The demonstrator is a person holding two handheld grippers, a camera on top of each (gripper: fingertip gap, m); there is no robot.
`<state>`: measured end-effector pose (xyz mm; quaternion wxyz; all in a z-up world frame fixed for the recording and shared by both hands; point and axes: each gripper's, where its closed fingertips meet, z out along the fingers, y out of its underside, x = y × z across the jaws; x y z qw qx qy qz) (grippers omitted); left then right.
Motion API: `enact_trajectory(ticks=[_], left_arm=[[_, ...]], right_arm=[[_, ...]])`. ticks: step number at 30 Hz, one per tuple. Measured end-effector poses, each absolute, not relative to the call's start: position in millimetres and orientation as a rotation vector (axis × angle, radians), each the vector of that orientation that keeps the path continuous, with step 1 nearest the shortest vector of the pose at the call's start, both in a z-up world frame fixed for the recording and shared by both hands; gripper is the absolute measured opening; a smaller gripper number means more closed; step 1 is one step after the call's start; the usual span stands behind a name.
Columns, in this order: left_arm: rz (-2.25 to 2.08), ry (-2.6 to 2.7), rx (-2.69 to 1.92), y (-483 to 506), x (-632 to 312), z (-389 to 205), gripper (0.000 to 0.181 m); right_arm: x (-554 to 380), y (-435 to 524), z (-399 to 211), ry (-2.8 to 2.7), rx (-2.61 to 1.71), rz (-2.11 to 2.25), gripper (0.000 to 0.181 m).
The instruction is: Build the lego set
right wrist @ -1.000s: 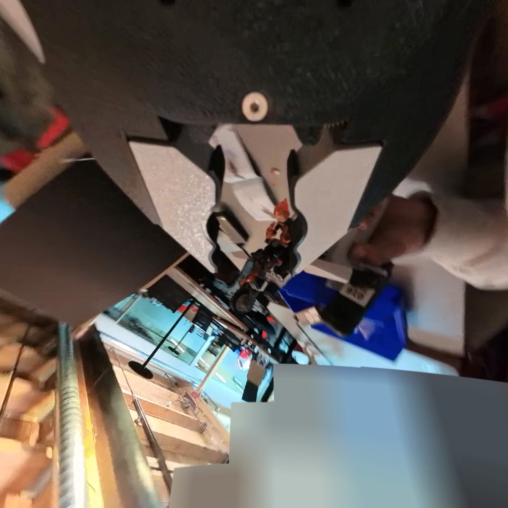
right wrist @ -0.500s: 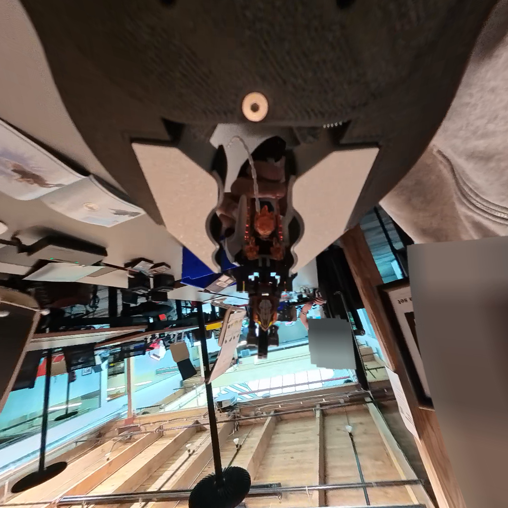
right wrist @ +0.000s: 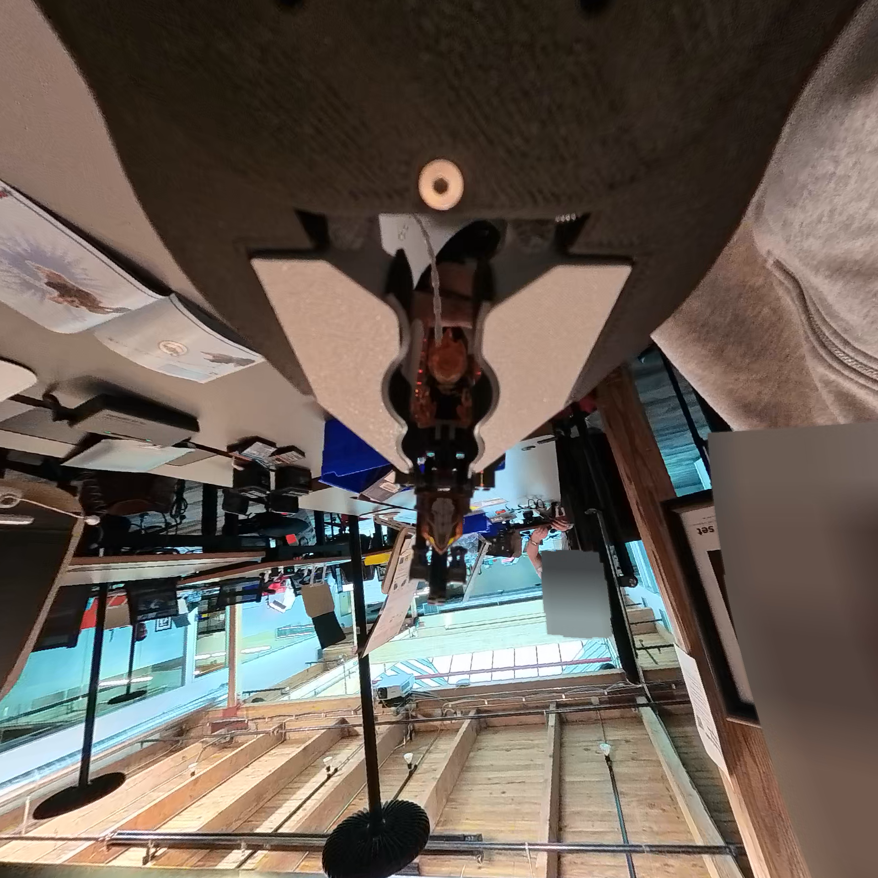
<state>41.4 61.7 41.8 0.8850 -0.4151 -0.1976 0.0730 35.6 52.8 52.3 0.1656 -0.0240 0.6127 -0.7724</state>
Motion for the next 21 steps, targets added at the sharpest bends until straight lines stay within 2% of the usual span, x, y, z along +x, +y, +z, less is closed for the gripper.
enact_trajectory(ticks=[6,9,12,21], left_arm=[[0.297,-0.455,-0.894,56,32,37,0.037],[0.360,-0.484,-0.912,43,28,36,0.045],[0.387,-0.505,-0.889,21,27,37,0.045],[0.614,-0.654,-0.856,-41,12,24,0.043]], right_arm=[[25,58,56,1.849,-0.067,-2.225,0.016],[10,69,64,1.921,-0.042,-2.249,0.013],[-9,76,66,2.105,-0.033,-2.206,0.013],[-32,62,5,2.724,-0.396,-1.488,0.013]])
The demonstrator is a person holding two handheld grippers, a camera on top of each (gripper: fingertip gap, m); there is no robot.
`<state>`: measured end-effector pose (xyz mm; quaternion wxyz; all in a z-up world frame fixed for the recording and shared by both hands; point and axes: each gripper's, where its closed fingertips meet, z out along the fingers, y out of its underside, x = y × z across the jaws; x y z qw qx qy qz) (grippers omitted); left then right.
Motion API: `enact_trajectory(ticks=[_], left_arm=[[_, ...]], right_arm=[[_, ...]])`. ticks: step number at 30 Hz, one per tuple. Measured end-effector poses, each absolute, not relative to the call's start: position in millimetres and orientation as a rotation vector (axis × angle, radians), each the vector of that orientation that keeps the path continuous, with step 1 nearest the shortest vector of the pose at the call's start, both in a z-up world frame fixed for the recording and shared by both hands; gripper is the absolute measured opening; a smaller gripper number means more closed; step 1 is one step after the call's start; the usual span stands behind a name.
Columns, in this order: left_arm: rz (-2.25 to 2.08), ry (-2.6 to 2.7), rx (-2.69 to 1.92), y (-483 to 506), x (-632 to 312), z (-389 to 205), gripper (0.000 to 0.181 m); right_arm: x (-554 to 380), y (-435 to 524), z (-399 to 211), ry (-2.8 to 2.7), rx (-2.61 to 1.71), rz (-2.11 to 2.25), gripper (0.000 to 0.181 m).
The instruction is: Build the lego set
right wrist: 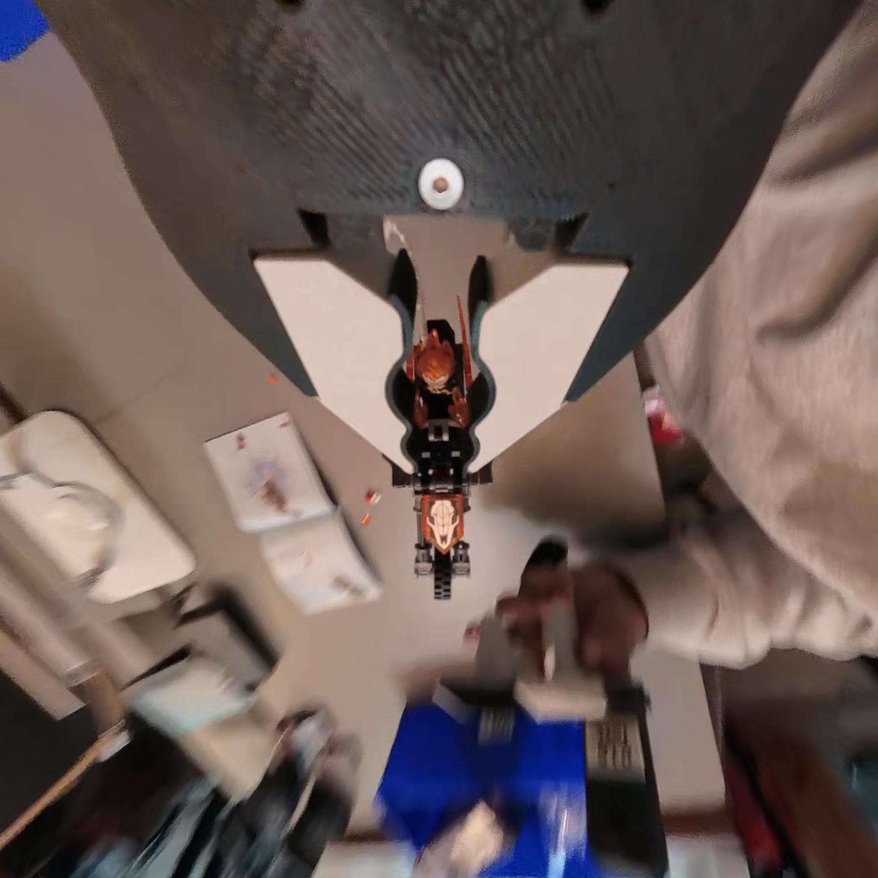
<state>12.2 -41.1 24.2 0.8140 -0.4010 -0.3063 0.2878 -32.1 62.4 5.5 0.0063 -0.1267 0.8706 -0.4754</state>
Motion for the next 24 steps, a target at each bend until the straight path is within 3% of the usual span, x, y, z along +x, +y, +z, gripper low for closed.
enact_trajectory(ticks=[10,15,22,24], left_arm=[[0.761,-0.812,-0.741,-109,8,8,0.038],[0.765,-0.829,-0.750,-111,5,5,0.038],[0.778,-0.853,-0.809,-104,-1,-1,0.039],[0.766,-0.858,-0.801,-105,-2,-2,0.039]], right_arm=[[-22,43,-106,2.848,-0.952,-0.626,0.013],[-16,42,-137,2.793,-1.008,-0.337,0.013],[-16,41,-148,2.776,-1.000,-0.329,0.015],[-14,39,-144,2.769,-0.996,-0.406,0.026]])
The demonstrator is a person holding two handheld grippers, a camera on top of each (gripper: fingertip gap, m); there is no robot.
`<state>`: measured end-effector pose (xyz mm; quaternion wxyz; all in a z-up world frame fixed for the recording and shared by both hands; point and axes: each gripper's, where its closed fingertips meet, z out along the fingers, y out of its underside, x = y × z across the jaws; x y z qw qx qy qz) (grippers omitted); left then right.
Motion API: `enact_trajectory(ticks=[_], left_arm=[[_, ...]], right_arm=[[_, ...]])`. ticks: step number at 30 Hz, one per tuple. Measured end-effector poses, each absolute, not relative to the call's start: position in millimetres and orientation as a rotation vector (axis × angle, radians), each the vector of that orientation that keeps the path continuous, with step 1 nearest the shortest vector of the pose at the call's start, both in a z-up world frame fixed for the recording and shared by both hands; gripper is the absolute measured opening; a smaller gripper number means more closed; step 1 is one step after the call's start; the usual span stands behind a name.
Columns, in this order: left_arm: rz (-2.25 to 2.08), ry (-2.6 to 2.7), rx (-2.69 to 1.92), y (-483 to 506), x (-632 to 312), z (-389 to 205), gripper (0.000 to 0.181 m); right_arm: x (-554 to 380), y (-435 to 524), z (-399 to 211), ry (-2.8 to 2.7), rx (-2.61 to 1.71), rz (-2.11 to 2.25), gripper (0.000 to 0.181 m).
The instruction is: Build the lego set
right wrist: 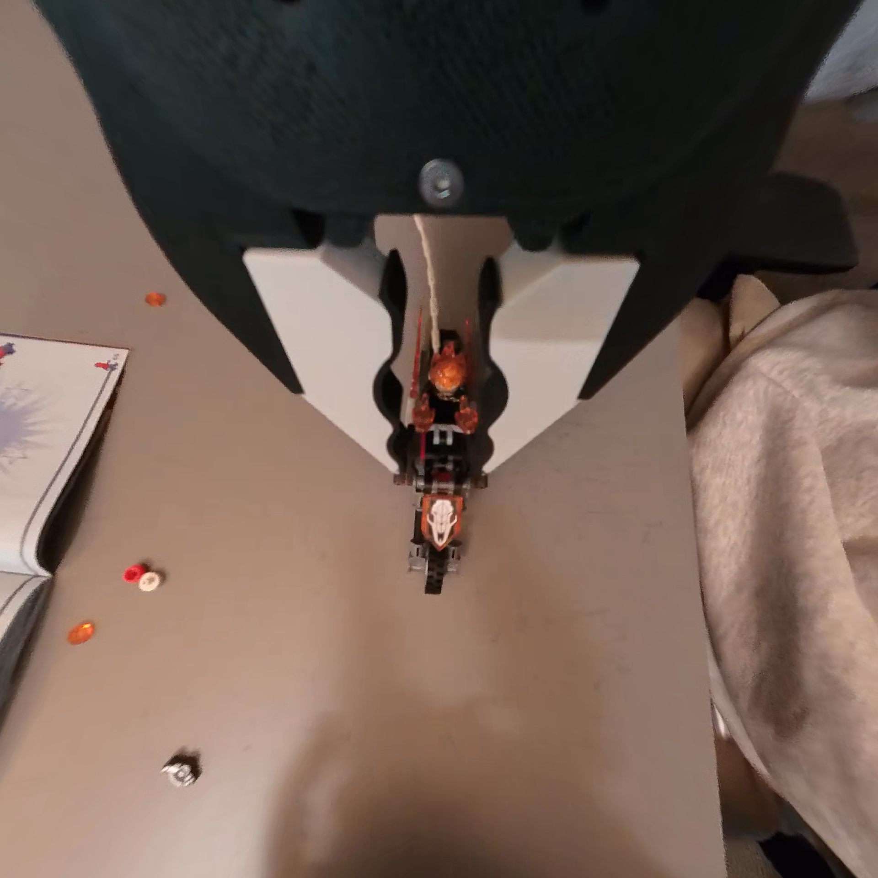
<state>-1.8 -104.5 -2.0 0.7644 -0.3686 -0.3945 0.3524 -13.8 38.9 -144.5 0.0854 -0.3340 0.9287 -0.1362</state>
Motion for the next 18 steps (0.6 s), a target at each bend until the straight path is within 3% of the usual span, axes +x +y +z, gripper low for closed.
enact_trajectory(ticks=[3,7,13,18], left_arm=[[0.712,-0.856,-0.757,-108,-1,-1,0.038],[0.670,-0.850,-0.733,-109,0,-1,0.039],[0.685,-0.848,-0.833,-94,-6,-7,0.039],[0.722,-0.858,-0.923,-82,-12,-16,0.039]], right_arm=[[-17,41,-134,2.768,-0.926,-0.508,0.036],[-34,51,-105,2.773,-0.711,-0.774,0.037],[-96,87,-44,2.667,-0.083,-1.622,0.035],[-136,141,-31,2.495,0.293,-2.186,0.032]])
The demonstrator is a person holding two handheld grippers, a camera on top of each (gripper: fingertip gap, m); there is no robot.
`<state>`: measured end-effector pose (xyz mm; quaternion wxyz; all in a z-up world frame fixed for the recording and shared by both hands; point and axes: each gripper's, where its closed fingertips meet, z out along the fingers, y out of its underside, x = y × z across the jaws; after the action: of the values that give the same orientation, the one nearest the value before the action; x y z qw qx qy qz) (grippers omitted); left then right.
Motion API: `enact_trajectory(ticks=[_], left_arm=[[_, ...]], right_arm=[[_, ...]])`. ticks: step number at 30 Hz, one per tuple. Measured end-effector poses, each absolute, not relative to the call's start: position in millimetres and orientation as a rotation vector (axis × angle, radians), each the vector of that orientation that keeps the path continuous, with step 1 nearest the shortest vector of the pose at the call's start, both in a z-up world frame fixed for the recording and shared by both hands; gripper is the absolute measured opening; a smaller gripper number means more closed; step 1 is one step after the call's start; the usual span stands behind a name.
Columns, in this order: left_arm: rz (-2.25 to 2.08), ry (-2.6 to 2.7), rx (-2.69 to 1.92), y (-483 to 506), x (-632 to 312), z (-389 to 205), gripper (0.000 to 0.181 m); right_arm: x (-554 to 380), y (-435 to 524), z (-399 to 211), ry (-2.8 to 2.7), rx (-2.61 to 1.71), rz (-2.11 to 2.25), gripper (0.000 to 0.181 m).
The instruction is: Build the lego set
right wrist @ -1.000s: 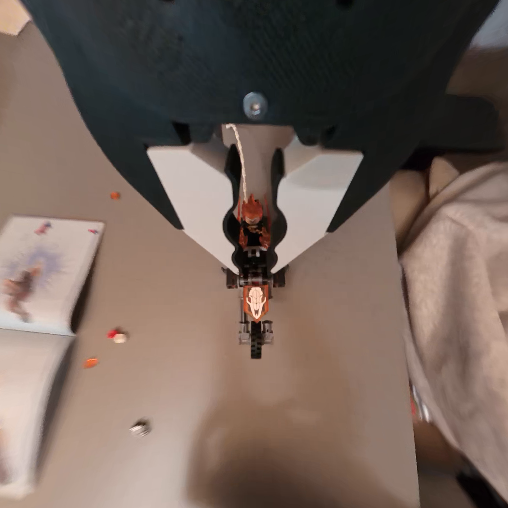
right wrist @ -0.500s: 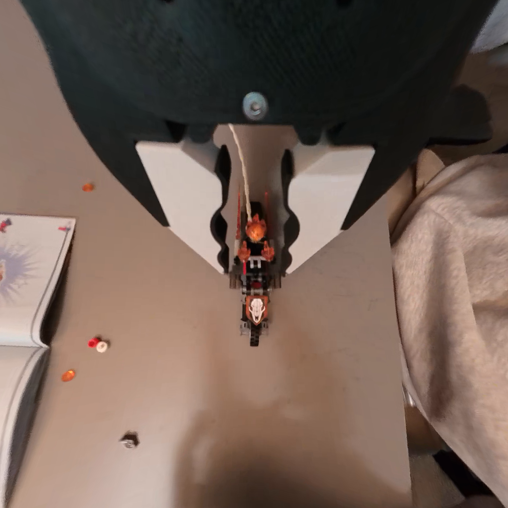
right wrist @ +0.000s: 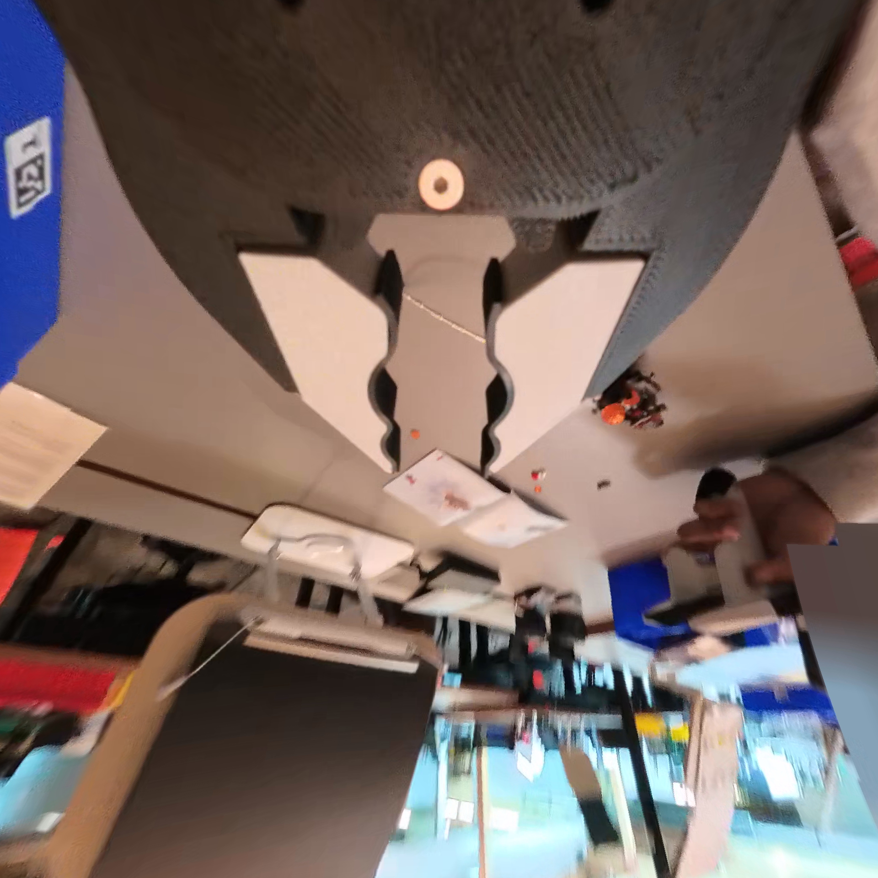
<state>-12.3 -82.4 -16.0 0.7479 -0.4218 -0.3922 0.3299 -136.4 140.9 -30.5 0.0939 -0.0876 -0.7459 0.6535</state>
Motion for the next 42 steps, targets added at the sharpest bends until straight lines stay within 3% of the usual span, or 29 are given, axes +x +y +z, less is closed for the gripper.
enact_trajectory(ticks=[4,7,13,21,24,26,28,31,32,38,42], left_arm=[[0.751,-0.879,-0.980,-78,-18,-25,0.039],[0.765,-0.898,-1.032,-73,-21,-33,0.039],[0.654,-0.861,-0.966,-72,-14,-29,0.037],[0.777,-0.995,-0.841,-109,-16,-30,0.036],[0.608,-1.182,-0.663,-104,-41,-33,0.039],[0.548,-1.317,-0.808,-82,-71,-47,0.040],[0.667,-1.424,-1.118,-73,-103,-64,0.054],[0.940,-1.589,-1.495,-89,-149,-96,0.099],[0.972,-1.621,-1.604,-91,-161,-107,0.102],[0.987,-1.734,-1.869,-90,-194,-165,0.098],[0.864,-1.758,-1.816,-89,-188,-173,0.071]], right_arm=[[-143,165,-39,-1.950,-0.337,2.177,0.028],[-133,165,-44,-1.995,-0.355,2.370,0.039],[-131,169,-39,-1.984,-0.402,2.520,0.041],[-138,168,-40,-1.982,-0.464,2.510,0.040],[-156,162,-39,-1.983,-0.570,2.412,0.036],[-164,150,-29,-2.016,-0.571,2.420,0.038],[-173,133,-18,-2.035,-0.518,2.424,0.039],[-190,104,-17,-2.050,-0.438,2.384,0.039],[-191,96,-20,-2.095,-0.435,2.377,0.040],[-193,105,-47,-2.163,-0.392,2.152,0.035],[-186,108,-39,-2.120,-0.391,2.263,0.035]])
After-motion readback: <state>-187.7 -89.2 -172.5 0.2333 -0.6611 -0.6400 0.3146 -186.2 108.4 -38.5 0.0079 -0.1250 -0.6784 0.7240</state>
